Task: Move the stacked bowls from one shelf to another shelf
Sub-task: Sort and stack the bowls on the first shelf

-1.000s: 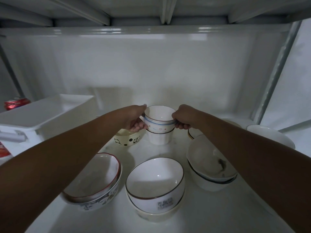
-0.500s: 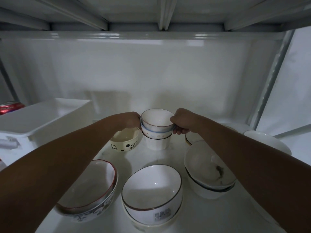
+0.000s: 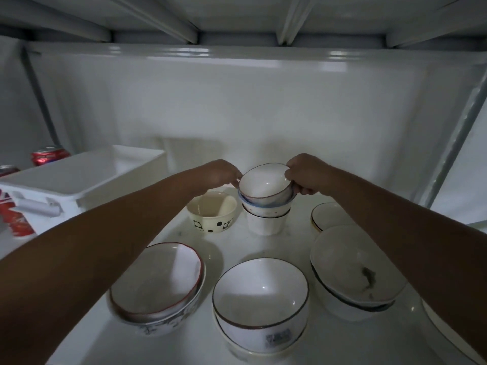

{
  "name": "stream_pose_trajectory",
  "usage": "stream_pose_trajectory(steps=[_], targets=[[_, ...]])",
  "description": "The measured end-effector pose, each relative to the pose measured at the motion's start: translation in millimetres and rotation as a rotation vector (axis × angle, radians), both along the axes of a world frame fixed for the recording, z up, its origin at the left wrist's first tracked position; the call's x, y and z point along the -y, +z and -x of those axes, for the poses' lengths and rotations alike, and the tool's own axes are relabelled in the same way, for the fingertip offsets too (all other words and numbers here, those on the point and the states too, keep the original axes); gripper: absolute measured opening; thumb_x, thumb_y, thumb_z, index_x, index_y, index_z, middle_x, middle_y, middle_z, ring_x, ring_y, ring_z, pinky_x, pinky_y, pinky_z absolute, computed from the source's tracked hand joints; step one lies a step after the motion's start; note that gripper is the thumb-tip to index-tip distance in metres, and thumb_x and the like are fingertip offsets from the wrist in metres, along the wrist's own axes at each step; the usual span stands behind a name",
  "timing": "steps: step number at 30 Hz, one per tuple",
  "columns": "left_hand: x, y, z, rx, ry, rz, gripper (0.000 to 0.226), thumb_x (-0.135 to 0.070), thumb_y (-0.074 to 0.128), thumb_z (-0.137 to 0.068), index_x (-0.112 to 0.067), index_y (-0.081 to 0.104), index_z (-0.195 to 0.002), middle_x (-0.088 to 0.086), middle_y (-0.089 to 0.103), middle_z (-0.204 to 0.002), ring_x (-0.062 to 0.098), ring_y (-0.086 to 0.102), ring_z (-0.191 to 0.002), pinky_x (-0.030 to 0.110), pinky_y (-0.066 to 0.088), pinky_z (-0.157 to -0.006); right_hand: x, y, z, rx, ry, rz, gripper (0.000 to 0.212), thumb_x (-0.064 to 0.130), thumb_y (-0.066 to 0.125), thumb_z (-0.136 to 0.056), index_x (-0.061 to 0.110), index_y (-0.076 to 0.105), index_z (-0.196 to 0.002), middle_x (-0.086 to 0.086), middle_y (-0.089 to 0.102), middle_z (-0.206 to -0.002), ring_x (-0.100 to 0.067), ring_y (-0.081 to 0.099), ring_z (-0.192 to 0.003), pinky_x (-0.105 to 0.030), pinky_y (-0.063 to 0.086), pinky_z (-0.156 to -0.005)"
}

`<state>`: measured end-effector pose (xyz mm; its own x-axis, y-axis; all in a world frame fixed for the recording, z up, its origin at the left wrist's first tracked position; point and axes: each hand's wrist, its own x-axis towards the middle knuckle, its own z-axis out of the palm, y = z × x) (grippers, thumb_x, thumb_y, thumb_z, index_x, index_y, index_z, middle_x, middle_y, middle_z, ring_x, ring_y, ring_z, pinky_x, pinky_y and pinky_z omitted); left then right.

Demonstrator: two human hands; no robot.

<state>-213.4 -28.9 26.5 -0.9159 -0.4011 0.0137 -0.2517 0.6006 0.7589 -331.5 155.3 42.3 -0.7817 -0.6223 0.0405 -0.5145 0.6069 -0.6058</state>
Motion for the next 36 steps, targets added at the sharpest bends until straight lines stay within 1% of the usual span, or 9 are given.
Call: stream_pose_trajectory(steps=[5,8,11,17,20,24,30,32,36], targets=[[6.4,13.6,-10.2,-0.168,0.087,-0.168,0.017,-0.023,0.057,-0.095,-0.011,0.064,-0.104,0.004,0.064,-0.08,0.022,0.063,-0.08,0.027,0.049,-0.072,11.1,19.5,-10.0,0.13,-0.021,0.167,0.019,-0.001,0.044,-0.089,0.005,0.054,-0.074,-0.011,0.05,-0.055,-0.013,0.035,-0.029,-0.012,0.025,-0.039],[19.7,21.3,-23.3,-0.178,0.184,-0.134,0.015,-0.006,0.063,-0.087,-0.008,0.062,-0.102,0.011,0.063,-0.074,0.013,0.064,-0.047,0.02,0.053,-0.047,33.1,22.4,-25.5,0.193,0.013,0.181,0.019,0.002,0.045,-0.091,0.005,0.053,-0.074,-0.009,0.05,-0.056,-0.01,0.036,-0.027,-0.01,0.027,-0.037],[39.1,19.6,-40.0,-0.191,0.336,-0.098,0.015,0.008,0.06,-0.081,-0.003,0.065,-0.09,0.015,0.061,-0.068,0.011,0.059,-0.033,0.024,0.057,-0.046,62.5,15.5,-43.8,0.201,0.072,0.151,0.021,0.002,0.044,-0.092,0.001,0.056,-0.074,-0.009,0.054,-0.057,-0.01,0.038,-0.028,-0.011,0.027,-0.034],[68.9,0.3,-63.2,-0.097,0.421,-0.058,0.017,0.01,0.057,-0.076,0.001,0.066,-0.087,0.006,0.061,-0.043,0.014,0.06,-0.034,0.039,0.059,-0.07,85.5,12.2,-57.1,0.118,0.16,0.082,0.024,0.009,0.044,-0.098,0.0,0.055,-0.079,-0.01,0.063,-0.063,-0.01,0.044,-0.026,-0.015,0.029,-0.034],[71.6,-8.8,-63.4,-0.069,0.418,-0.047,0.019,0.009,0.055,-0.076,0.001,0.068,-0.088,0.003,0.06,-0.039,0.015,0.06,-0.034,0.047,0.058,-0.081,76.0,10.9,-31.6,-0.214,0.046,-0.119,0.02,0.009,0.051,-0.085,0.008,0.058,-0.067,-0.012,0.069,-0.073,-0.024,0.063,-0.057,-0.021,0.04,-0.049],[65.6,-15.6,-61.3,-0.064,0.405,-0.035,0.023,0.009,0.054,-0.077,0.006,0.069,-0.094,0.013,0.063,-0.059,0.014,0.06,-0.034,0.031,0.06,-0.056,46.6,-1.5,-1.7,-0.397,-0.047,-0.304,0.024,0.025,0.063,-0.08,0.011,0.048,-0.068,-0.018,0.067,-0.104,-0.032,0.058,-0.084,-0.026,0.036,-0.068],[55.2,-19.2,-55.7,0.004,0.358,-0.062,0.021,0.011,0.053,-0.08,0.002,0.064,-0.096,0.014,0.055,-0.066,0.014,0.055,-0.035,0.022,0.051,-0.036,18.6,-18.0,1.6,-0.143,-0.097,-0.347,0.021,0.012,0.064,-0.087,0.0,0.063,-0.104,-0.014,0.065,-0.076,-0.026,0.063,-0.061,-0.027,0.05,-0.05],[56.0,-15.9,-53.4,0.1,0.334,-0.021,0.016,0.005,0.057,-0.084,-0.001,0.062,-0.097,0.014,0.057,-0.071,0.015,0.057,-0.039,0.022,0.05,-0.038,16.8,-21.0,5.8,-0.107,-0.126,-0.277,0.015,0.003,0.057,-0.088,-0.004,0.065,-0.098,-0.02,0.069,-0.081,-0.031,0.072,-0.065,-0.032,0.06,-0.056],[58.8,-3.7,-38.6,0.214,0.35,0.311,0.022,-0.015,0.062,-0.086,0.002,0.065,-0.1,0.015,0.065,-0.09,0.028,0.061,-0.072,0.029,0.048,-0.062,11.7,-21.8,12.4,-0.05,-0.143,-0.165,0.014,-0.001,0.057,-0.087,0.001,0.06,-0.074,-0.02,0.066,-0.08,-0.014,0.059,-0.032,-0.018,0.045,-0.03]])
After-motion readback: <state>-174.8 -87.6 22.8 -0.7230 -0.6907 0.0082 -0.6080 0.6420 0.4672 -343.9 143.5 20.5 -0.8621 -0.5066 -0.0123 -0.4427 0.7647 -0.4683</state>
